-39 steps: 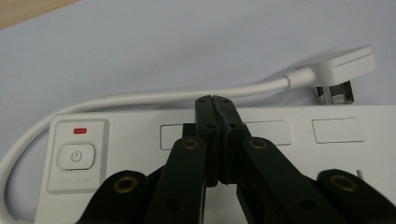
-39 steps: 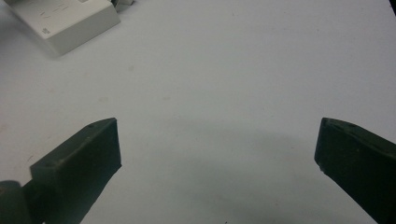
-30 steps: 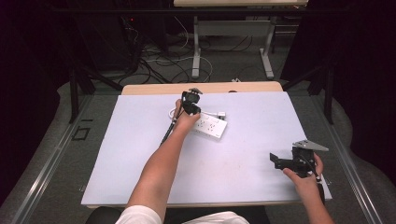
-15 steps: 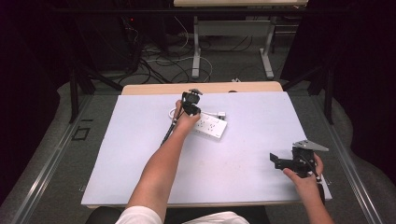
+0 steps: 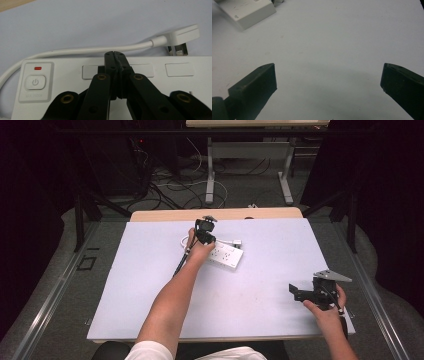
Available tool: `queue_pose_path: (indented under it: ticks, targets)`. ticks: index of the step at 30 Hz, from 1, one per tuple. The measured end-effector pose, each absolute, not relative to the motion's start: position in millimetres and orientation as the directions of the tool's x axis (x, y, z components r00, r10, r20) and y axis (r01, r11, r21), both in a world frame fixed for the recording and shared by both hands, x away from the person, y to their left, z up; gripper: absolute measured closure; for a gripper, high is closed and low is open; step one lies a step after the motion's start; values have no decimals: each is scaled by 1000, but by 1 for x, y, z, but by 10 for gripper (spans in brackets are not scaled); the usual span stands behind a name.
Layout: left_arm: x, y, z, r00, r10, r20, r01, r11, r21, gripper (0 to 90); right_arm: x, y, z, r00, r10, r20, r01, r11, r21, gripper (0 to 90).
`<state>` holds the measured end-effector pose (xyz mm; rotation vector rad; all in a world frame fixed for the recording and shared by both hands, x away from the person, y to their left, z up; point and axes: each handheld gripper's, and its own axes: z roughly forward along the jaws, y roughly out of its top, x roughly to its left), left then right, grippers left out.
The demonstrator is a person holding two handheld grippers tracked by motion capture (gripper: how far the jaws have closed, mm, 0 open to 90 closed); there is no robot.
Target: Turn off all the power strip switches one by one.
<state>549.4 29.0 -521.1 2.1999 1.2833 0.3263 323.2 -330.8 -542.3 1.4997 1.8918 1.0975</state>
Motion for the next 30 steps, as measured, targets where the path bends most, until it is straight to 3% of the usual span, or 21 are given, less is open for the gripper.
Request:
queue_pose_path:
  ticks: [30]
  targets:
    - [537,6,-520,567,817,-100,690,-406,599,900,323,-330,-543,-280,954,107,570,76,818,0]
